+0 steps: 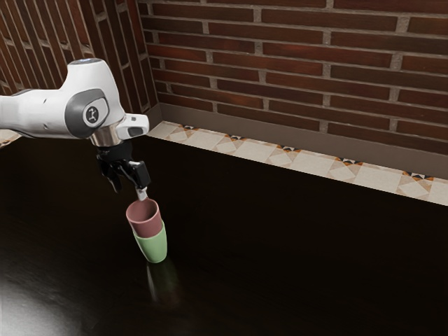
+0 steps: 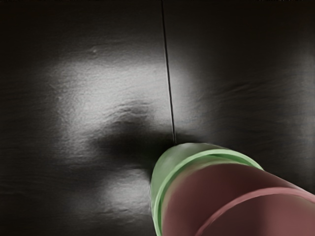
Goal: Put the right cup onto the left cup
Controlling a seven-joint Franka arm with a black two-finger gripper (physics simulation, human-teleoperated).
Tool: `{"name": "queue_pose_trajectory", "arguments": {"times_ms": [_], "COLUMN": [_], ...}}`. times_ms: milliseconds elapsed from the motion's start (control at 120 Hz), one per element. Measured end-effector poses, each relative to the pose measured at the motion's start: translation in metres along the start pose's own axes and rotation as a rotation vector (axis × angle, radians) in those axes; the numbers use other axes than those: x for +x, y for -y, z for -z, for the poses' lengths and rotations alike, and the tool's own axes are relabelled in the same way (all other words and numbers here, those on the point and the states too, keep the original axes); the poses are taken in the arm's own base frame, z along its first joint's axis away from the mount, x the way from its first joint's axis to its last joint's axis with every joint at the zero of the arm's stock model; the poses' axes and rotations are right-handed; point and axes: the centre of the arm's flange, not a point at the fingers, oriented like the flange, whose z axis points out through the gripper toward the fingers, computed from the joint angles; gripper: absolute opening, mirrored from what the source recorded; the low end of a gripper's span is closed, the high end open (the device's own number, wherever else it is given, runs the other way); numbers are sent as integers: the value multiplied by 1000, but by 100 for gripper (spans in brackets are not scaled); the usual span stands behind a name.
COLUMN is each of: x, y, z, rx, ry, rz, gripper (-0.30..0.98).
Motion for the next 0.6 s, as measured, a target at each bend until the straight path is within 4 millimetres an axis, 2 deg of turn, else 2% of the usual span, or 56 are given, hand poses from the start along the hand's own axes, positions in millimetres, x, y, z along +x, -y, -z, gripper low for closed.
{"name": "queue_pose_trajectory", "arguments": {"times_ms": [133,308,392,450,550,600], "x": [2,24,41,52,67,70], "y": [-7,-14,-18,-31,-67,-75], "z": [17,72,95,105,119,121], "rx": [3,38,66,79,90,91], "ry": [-16,-80,-90,-93,-89,-77], "rz": [-19,-56,-79,-107,-173,-186], "gripper": [67,68,68,68,68,68]}}
